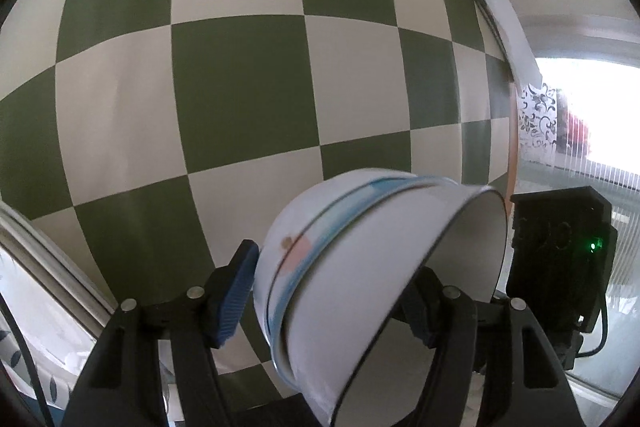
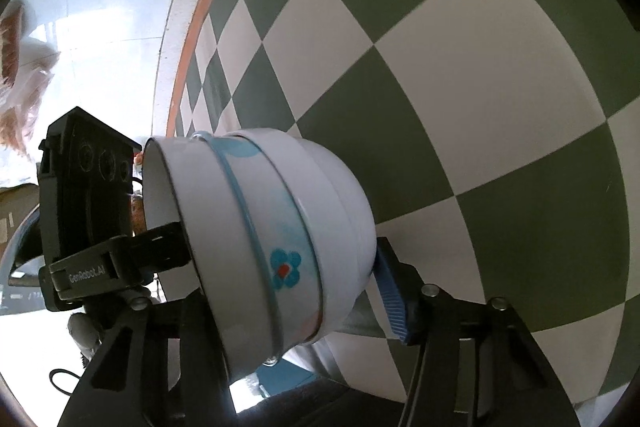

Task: Organize plates and bowls
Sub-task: 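Lift the bowl stack and carry it over the blue-leaf plate stack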

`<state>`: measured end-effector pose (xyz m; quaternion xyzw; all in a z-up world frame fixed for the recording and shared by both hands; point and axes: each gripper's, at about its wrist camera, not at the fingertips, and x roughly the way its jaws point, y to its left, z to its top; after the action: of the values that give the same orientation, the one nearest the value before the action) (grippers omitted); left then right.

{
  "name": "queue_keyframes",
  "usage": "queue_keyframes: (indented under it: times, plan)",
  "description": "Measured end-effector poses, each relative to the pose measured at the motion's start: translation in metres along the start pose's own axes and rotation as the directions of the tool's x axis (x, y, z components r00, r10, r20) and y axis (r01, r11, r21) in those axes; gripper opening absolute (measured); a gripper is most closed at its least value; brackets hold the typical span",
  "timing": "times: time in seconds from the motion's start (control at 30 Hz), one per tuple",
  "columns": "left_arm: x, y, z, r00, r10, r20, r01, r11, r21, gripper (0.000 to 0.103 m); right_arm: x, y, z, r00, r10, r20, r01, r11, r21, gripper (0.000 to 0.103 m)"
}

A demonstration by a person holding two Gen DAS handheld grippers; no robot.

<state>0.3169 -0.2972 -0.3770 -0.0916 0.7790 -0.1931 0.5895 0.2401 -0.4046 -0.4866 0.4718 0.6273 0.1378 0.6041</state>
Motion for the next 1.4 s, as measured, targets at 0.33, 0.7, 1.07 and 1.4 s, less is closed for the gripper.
queue_keyframes:
  times: [0.33,0.7,1.07,1.4]
  plan:
    - [-0.009,0.0,-0.002,0.998,0.002,0.059,-0.001,1.0,-0.011,0.064,-0.005,0.023,0.007,1.0,-0.024,0.005,0.025,0.995,-0.093,0.054]
    - [-0.046,0.01,-0.014,0.991,-0.013,0.136,0.02,0.999,-0.05,0.064,-0.016,0.052,0.011,0.999,-0.041,-0.016,0.037,0.983,-0.178,0.054]
    - [-0.105,0.05,-0.042,0.974,-0.018,0.226,0.036,0.996,-0.076,0.064,0.019,0.132,0.004,0.999,-0.043,-0.022,0.035,0.96,-0.278,0.054]
    - [-0.142,0.121,-0.076,0.969,0.0,0.249,0.03,0.992,-0.119,0.064,0.081,0.187,-0.034,0.998,-0.035,-0.055,0.016,0.946,-0.322,0.053]
